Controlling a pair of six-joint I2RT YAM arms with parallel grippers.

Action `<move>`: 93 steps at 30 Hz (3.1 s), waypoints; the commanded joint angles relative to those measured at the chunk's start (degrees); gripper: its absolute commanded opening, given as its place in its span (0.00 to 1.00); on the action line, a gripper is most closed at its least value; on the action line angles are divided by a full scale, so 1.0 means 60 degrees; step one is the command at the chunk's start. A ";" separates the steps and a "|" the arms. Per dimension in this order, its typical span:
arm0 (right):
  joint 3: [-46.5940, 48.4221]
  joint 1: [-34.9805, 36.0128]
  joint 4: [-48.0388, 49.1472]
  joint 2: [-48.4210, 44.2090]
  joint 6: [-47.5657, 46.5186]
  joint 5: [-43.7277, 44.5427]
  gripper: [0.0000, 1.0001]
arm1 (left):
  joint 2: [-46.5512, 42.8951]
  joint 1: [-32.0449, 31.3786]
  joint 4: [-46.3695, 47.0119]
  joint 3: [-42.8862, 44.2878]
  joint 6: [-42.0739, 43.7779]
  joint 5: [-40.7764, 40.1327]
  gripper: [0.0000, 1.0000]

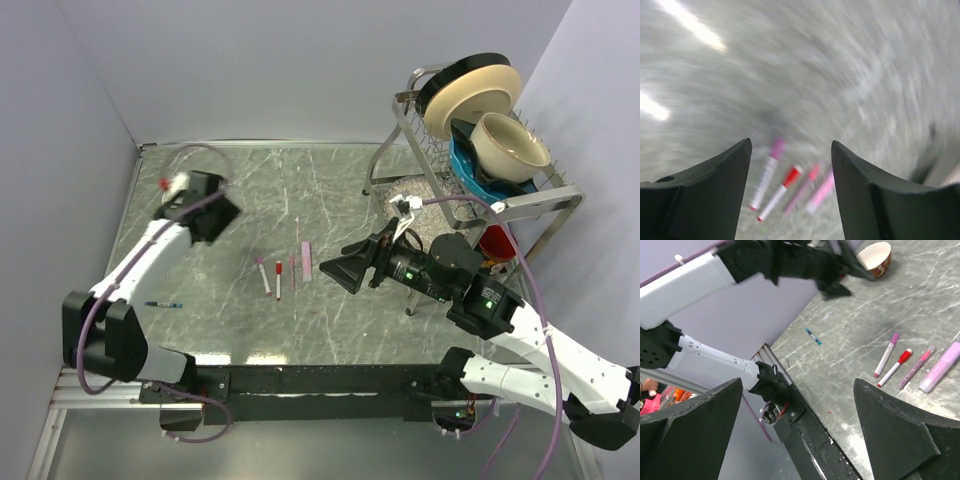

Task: Insert the pens into the pen caps

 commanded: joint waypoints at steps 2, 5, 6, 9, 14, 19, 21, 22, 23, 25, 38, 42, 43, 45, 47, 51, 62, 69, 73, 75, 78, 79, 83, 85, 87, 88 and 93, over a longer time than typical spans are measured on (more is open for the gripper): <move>0.0485 0.0253 0.0102 0.0111 0.0097 0.0172 1.00 | -0.0853 0.2227 -0.2554 -0.0405 -0.2046 -0.1116 0.66; 0.0587 0.0356 -0.0029 0.0331 0.0112 0.0055 1.00 | -0.1103 0.3706 -0.2716 -0.0947 -0.2135 -0.1088 0.67; 0.0631 0.0429 -0.0102 0.0505 0.0098 -0.0047 1.00 | -0.1132 0.4420 -0.2775 -0.1268 -0.2208 -0.1146 0.67; 0.0895 0.0634 -0.0556 0.0857 0.0083 -0.0077 1.00 | -0.1191 0.5914 -0.2659 -0.2029 -0.2048 -0.0913 0.64; 0.1319 0.0840 -0.0967 0.1428 0.0127 -0.0092 1.00 | -0.1658 0.6859 -0.1738 -0.3071 -0.1857 -0.0458 0.64; 0.1890 0.1146 -0.1187 0.1839 0.0185 0.0171 0.99 | -0.1690 0.6961 -0.1310 -0.3468 -0.1608 -0.0692 0.64; 0.1994 0.1264 -0.1172 0.2030 0.0200 0.0245 0.99 | -0.1543 0.7093 -0.1165 -0.3541 -0.1491 -0.0678 0.63; 0.2081 0.1352 -0.1158 0.2088 0.0214 0.0289 0.99 | -0.1470 0.7137 -0.1077 -0.3556 -0.1433 -0.0649 0.62; 0.2125 0.1425 -0.1158 0.2190 0.0244 0.0376 0.99 | -0.1266 0.7239 -0.1032 -0.3570 -0.1374 -0.0634 0.62; 0.2286 0.1586 -0.1158 0.2323 0.0244 0.0435 0.99 | -0.1031 0.7342 -0.0857 -0.3571 -0.1301 -0.0503 0.60; 0.2551 0.1880 -0.1348 0.2426 0.0244 0.0831 0.99 | -0.0224 0.7459 0.0534 -0.4857 -0.1300 0.0362 0.42; 0.2448 0.1924 -0.1231 0.2324 0.0288 0.0860 0.99 | -0.0254 0.7459 0.0565 -0.5079 -0.1359 0.0086 0.27; 0.2405 0.1938 -0.1216 0.2294 0.0317 0.0875 0.99 | -0.0254 0.7445 0.0521 -0.5094 -0.1388 0.0055 0.22; 0.2360 0.1953 -0.1173 0.2192 0.0303 0.0919 0.99 | -0.0341 0.7445 0.0390 -0.5138 -0.1432 0.0011 0.08; 0.2302 0.1968 -0.1172 0.2104 0.0317 0.0963 0.99 | -0.0545 0.7445 0.0287 -0.5225 -0.1475 -0.0004 0.02; 0.2185 0.1982 -0.1216 0.1987 0.0405 0.1080 0.99 | -0.1175 0.7445 0.0111 -0.5182 -0.1155 0.0303 0.01; 0.2433 0.1953 -0.1611 0.3127 0.0947 0.0892 0.99 | -0.4456 0.6772 0.0358 -0.4786 0.1687 0.4132 0.01; 0.2287 0.1617 -0.0690 0.3991 0.1021 0.0085 0.96 | -0.5512 0.4460 0.1675 -0.4933 0.1557 0.6874 0.01; 0.2010 0.0872 0.0100 0.4505 0.1079 -0.0821 0.92 | -0.5541 0.2631 0.2906 -0.4963 0.0709 0.7876 0.01; 0.1863 0.0650 0.0467 0.4782 0.1108 -0.1204 0.86 | -0.5644 0.2131 0.3563 -0.4875 0.0517 0.8096 0.01; 0.1891 0.0474 0.0848 0.5236 0.1064 -0.1863 0.74 | -0.5922 0.1455 0.4268 -0.4728 0.0195 0.8272 0.01; 0.1950 0.0474 0.0893 0.5354 0.1050 -0.1980 0.72 | -0.6053 0.1207 0.4459 -0.4684 0.0005 0.8331 0.01; 0.2096 0.0459 0.1215 0.5692 0.1225 -0.2289 0.70 | -0.6420 0.0736 0.5105 -0.4684 -0.0406 0.8375 0.01; 0.2170 0.0459 0.1186 0.5824 0.1269 -0.2114 0.68 | -0.6611 0.0576 0.5237 -0.4684 -0.0523 0.8361 0.01; 0.2243 0.0459 0.1084 0.5912 0.1284 -0.1982 0.65 | -0.6698 0.0531 0.5296 -0.4669 -0.0553 0.8375 0.01; 0.2229 0.0459 0.1084 0.5941 0.1284 -0.1924 0.64 | -0.6728 0.0516 0.5325 -0.4655 -0.0568 0.8433 0.01; 0.2214 0.0444 0.1332 0.6029 0.1430 -0.2025 0.54 | -0.6845 0.0428 0.5443 -0.4640 -0.0655 0.8624 0.01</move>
